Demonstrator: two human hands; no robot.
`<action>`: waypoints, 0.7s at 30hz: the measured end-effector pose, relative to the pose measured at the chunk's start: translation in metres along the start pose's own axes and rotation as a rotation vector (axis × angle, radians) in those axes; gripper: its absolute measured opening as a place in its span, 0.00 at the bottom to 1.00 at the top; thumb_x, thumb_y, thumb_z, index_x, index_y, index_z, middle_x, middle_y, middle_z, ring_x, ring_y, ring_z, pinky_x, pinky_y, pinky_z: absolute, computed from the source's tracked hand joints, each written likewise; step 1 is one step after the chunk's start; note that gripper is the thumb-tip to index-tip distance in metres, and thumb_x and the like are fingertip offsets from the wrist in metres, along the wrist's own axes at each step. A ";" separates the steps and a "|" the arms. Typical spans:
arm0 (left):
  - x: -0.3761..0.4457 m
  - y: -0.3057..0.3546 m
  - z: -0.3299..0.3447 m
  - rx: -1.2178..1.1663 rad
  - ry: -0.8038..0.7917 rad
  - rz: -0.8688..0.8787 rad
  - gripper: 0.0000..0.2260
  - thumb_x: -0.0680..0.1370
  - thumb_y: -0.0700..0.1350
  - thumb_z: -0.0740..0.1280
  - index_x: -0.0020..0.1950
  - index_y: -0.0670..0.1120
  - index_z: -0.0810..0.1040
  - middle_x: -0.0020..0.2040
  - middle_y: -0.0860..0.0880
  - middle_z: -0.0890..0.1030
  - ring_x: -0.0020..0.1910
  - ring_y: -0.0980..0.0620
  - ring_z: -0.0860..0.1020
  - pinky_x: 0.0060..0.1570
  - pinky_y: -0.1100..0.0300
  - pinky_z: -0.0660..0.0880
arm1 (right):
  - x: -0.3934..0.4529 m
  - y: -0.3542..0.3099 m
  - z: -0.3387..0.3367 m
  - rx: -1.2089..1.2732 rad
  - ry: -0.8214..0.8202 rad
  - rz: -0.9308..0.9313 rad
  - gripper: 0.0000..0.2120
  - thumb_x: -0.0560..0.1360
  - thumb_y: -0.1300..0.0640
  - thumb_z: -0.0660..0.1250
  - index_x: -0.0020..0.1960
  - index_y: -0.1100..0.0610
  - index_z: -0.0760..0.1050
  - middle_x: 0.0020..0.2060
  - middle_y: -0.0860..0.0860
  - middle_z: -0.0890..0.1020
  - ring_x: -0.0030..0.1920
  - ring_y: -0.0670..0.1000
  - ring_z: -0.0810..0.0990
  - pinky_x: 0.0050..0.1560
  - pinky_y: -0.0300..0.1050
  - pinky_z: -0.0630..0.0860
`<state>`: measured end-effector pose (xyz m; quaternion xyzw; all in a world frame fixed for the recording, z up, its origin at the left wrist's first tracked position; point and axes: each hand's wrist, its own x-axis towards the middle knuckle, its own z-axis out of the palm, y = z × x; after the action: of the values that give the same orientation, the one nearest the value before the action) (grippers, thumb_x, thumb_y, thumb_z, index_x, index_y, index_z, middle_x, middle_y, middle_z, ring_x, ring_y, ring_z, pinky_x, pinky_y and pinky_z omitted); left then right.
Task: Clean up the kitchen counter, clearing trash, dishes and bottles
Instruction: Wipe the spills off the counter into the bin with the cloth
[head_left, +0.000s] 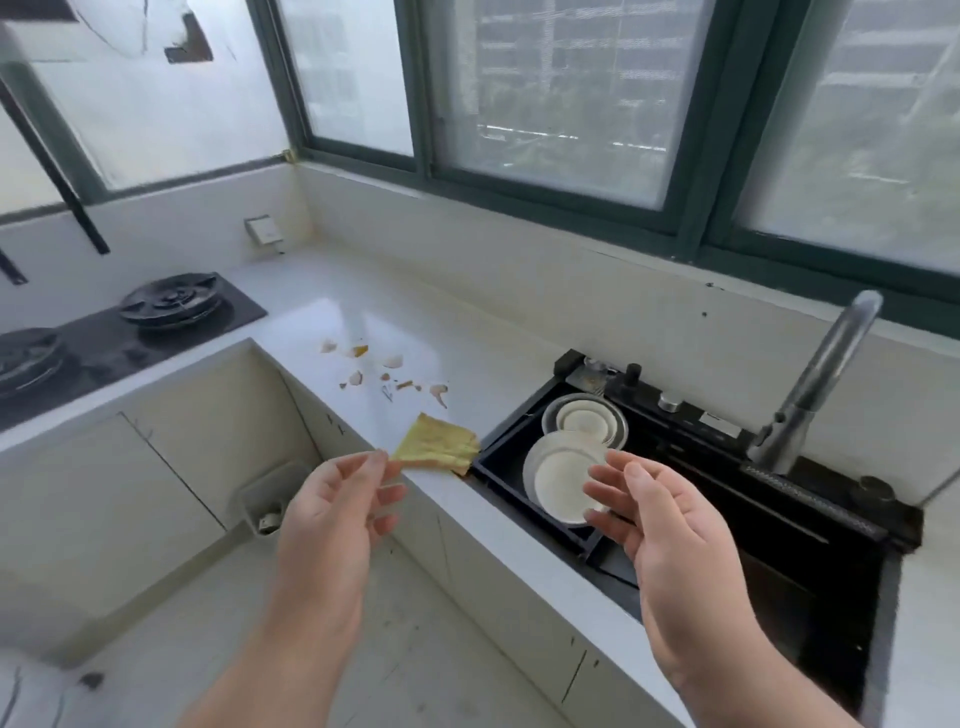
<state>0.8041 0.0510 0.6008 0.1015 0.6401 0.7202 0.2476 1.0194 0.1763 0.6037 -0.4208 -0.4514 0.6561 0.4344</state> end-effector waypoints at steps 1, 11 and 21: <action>0.008 0.004 -0.013 0.000 0.020 -0.004 0.06 0.84 0.46 0.70 0.55 0.44 0.83 0.51 0.46 0.89 0.51 0.46 0.86 0.51 0.48 0.79 | 0.002 0.004 0.014 0.010 -0.006 0.013 0.12 0.86 0.57 0.62 0.58 0.56 0.85 0.53 0.55 0.89 0.58 0.56 0.87 0.63 0.59 0.81; 0.087 0.007 -0.081 -0.017 0.161 -0.040 0.06 0.83 0.46 0.70 0.57 0.44 0.83 0.54 0.45 0.89 0.54 0.44 0.86 0.53 0.46 0.80 | 0.049 0.043 0.122 0.034 -0.087 0.086 0.12 0.87 0.57 0.62 0.58 0.57 0.84 0.52 0.55 0.89 0.58 0.58 0.87 0.64 0.60 0.81; 0.214 0.010 -0.105 0.009 0.345 -0.031 0.06 0.85 0.44 0.68 0.57 0.44 0.82 0.56 0.42 0.88 0.53 0.44 0.84 0.50 0.48 0.79 | 0.157 0.082 0.229 -0.004 -0.321 0.248 0.13 0.87 0.57 0.62 0.59 0.59 0.84 0.52 0.57 0.89 0.56 0.59 0.87 0.56 0.54 0.81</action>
<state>0.5703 0.0632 0.5574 -0.0324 0.6778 0.7202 0.1443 0.7454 0.2559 0.5549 -0.3641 -0.4606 0.7625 0.2718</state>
